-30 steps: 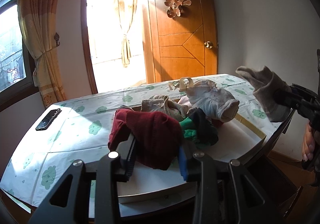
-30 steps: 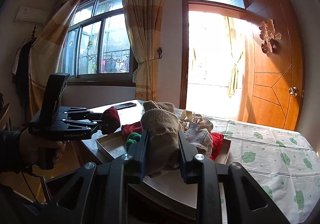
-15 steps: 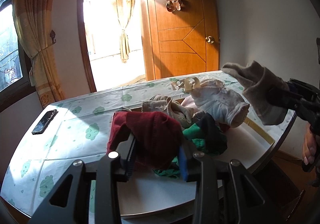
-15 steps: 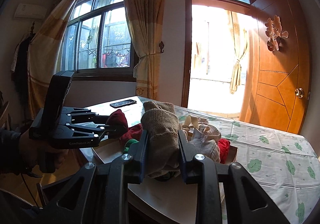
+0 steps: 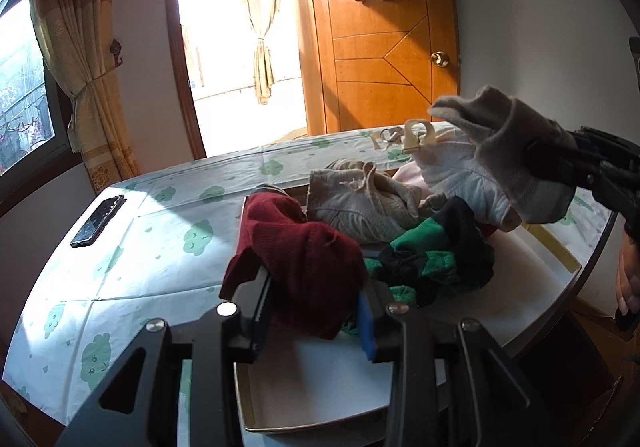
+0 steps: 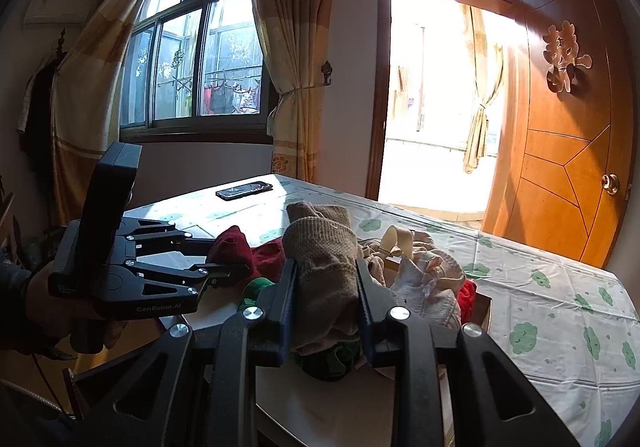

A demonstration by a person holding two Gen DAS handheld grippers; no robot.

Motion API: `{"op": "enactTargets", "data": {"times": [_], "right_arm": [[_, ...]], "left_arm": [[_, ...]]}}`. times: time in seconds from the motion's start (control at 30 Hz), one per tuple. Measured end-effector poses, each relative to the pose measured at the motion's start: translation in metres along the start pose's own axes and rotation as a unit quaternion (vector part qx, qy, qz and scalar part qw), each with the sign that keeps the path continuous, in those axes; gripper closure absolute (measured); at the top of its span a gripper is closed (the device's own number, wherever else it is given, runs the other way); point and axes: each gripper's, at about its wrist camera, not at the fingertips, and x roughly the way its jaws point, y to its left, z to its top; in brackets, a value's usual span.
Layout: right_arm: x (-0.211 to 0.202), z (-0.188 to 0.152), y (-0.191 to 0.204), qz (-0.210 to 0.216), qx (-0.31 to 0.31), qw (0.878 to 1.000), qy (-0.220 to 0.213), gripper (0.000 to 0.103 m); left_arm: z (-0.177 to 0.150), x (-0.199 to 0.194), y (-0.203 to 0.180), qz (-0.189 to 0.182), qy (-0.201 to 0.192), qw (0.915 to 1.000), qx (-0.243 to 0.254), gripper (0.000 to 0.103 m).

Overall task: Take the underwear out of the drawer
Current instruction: 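Lower both socks into the tray and open both tools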

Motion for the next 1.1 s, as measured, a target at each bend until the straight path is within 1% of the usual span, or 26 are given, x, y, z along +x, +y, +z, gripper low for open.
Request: {"op": "enactTargets", "data": {"times": [0.1,0.17,0.27,0.43,0.63,0.8,1.1], "right_arm": [[0.010,0.004,0.001,0.002,0.000,1.000,0.009,0.074],[0.016,0.007,0.002,0.002,0.000,1.000,0.017,0.074],[0.026,0.009,0.005,0.004,-0.004,1.000,0.028,0.074],[0.043,0.009,0.009,0.004,-0.010,0.999,0.049,0.074],[0.060,0.010,0.011,0.009,-0.006,0.998,0.066,0.074],[0.072,0.011,0.015,0.013,-0.010,0.997,0.077,0.074],[0.091,0.003,0.017,0.013,-0.012,0.994,0.108,0.074]], "left_arm": [[0.001,0.001,0.003,0.009,0.009,0.9999,0.001,0.069],[0.000,0.003,0.004,0.017,0.020,0.9996,0.005,0.069],[-0.003,0.010,0.008,0.019,0.038,0.9991,0.000,0.069],[-0.009,0.021,0.015,0.009,0.055,0.9982,-0.022,0.069],[-0.009,0.030,0.021,0.002,0.066,0.9968,-0.045,0.069],[-0.010,0.033,0.019,0.002,0.072,0.9966,-0.040,0.069],[-0.018,0.034,0.016,0.001,0.075,0.9965,-0.037,0.068]]}}
